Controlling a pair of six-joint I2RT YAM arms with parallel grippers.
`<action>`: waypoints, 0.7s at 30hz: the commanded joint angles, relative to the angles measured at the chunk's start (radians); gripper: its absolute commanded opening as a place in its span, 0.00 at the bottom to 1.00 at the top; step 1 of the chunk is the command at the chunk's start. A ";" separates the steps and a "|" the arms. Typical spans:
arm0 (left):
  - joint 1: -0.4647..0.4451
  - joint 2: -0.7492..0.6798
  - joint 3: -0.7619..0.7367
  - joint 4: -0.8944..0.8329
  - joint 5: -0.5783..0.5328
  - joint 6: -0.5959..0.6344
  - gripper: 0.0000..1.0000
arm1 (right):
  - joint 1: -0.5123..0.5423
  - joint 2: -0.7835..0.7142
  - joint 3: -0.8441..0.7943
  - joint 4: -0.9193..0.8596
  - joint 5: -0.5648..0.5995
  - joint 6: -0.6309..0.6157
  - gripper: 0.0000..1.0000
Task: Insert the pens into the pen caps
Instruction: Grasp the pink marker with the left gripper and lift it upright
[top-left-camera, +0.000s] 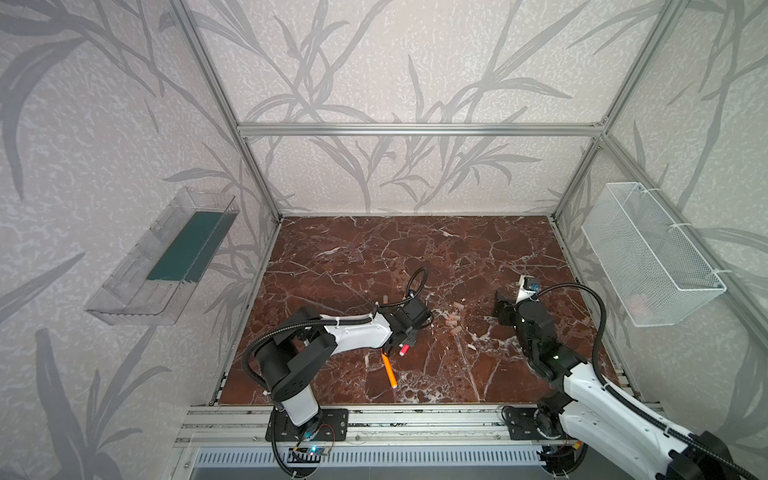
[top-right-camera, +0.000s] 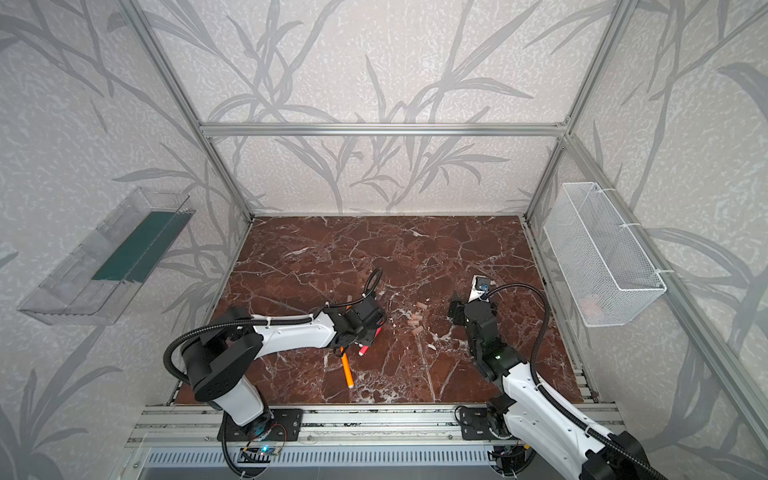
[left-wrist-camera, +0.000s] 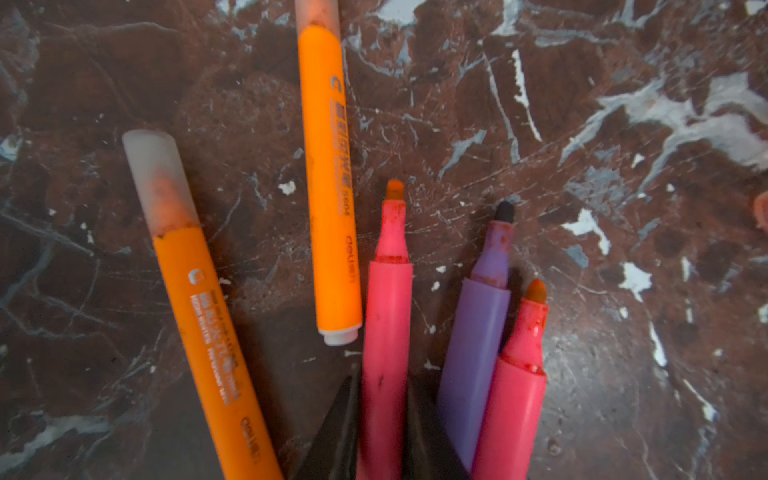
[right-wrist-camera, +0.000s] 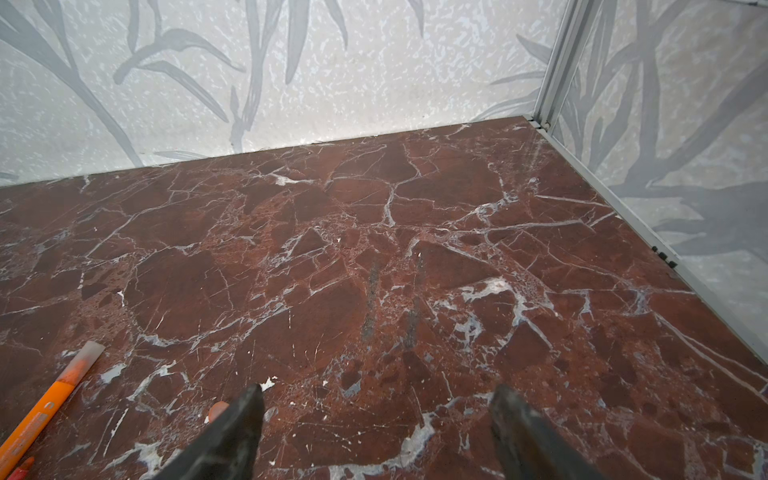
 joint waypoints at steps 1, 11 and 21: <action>-0.004 0.037 0.027 -0.039 0.001 -0.011 0.22 | -0.005 -0.009 -0.008 0.023 0.001 -0.006 0.84; -0.003 0.016 0.015 -0.035 -0.001 -0.017 0.00 | -0.005 -0.011 -0.010 0.023 0.003 -0.006 0.84; 0.011 -0.175 0.130 -0.116 -0.051 0.066 0.00 | -0.004 -0.029 -0.018 0.024 0.005 -0.003 0.84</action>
